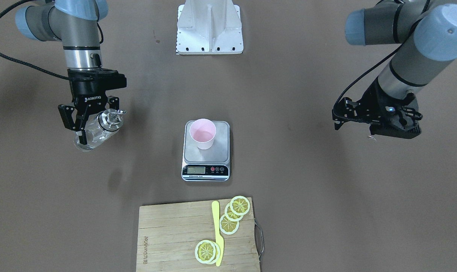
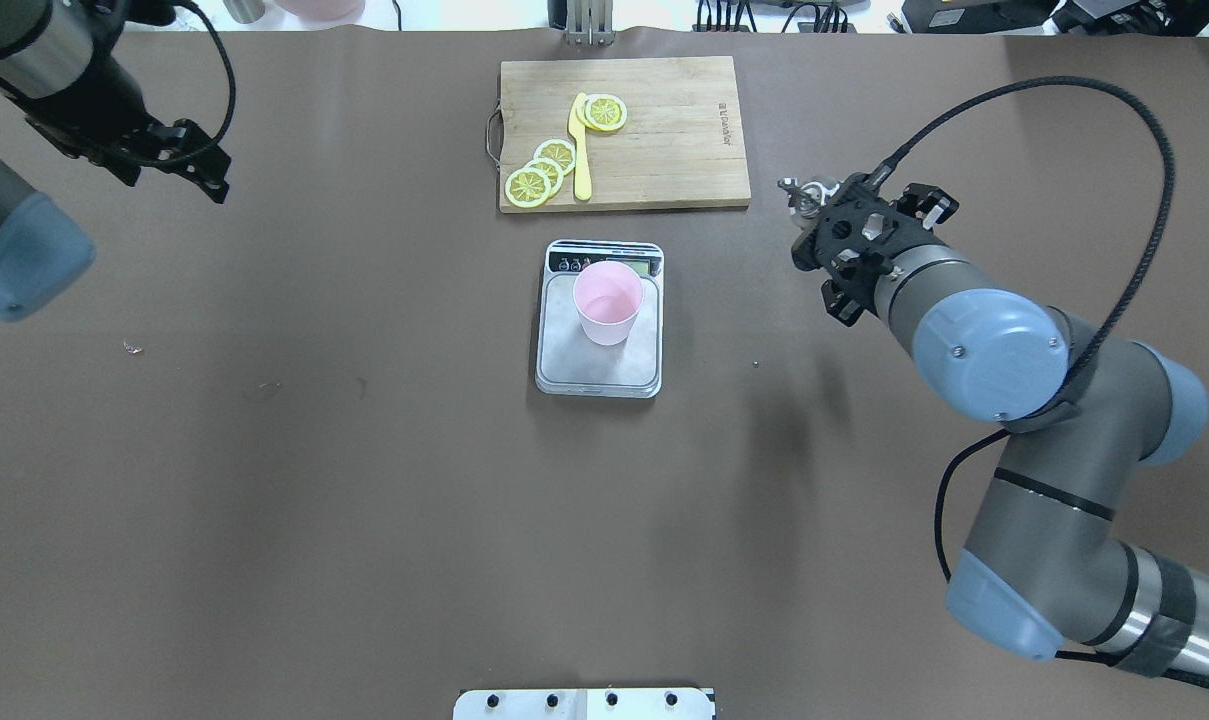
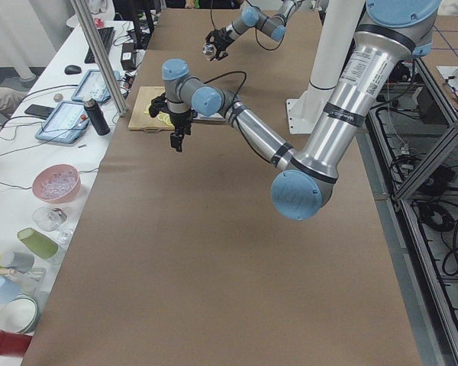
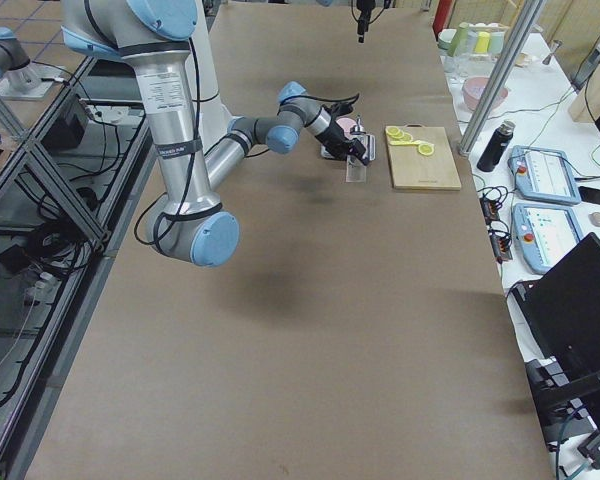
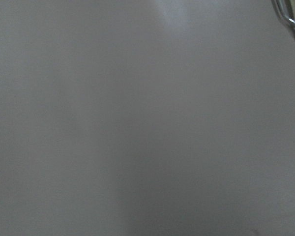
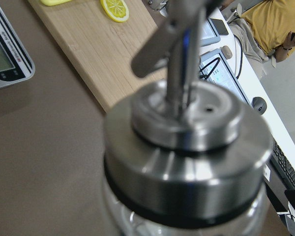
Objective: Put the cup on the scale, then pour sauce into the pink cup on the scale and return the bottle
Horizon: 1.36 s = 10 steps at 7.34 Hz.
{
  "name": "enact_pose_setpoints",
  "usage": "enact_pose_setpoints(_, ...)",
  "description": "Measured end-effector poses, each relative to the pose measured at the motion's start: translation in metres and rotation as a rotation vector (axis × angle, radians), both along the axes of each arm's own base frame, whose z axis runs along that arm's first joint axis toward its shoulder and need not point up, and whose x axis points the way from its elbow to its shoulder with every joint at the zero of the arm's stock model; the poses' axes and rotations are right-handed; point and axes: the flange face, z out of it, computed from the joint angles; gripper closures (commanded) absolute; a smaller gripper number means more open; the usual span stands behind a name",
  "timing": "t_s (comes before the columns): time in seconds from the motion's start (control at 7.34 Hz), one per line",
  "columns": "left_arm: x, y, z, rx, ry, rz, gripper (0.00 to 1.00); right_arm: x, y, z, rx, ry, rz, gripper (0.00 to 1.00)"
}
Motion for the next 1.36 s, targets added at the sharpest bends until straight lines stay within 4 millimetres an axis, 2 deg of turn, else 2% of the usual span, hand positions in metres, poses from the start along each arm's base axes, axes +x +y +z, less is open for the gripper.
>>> enact_pose_setpoints(0.27,-0.027,0.005,0.041,0.026,-0.016,0.046,0.02,-0.014,0.009,-0.010,0.019,0.077,-0.007,1.00)
enact_pose_setpoints(0.68,-0.058,0.016,0.101,0.062,-0.014,0.092,0.03,-0.018,0.016,-0.033,0.037,0.210,-0.049,1.00)
enact_pose_setpoints(0.95,-0.076,0.025,0.133,0.101,-0.012,0.121,0.02,-0.034,0.021,-0.058,0.034,0.269,-0.060,1.00)
enact_pose_setpoints(1.09,-0.081,0.027,0.147,0.113,0.003,0.129,0.03,-0.040,0.021,-0.064,0.030,0.284,-0.063,1.00)
enact_pose_setpoints(1.36,-0.091,0.024,0.170,0.134,0.020,0.148,0.02,-0.057,0.014,-0.064,0.018,0.312,-0.065,1.00)
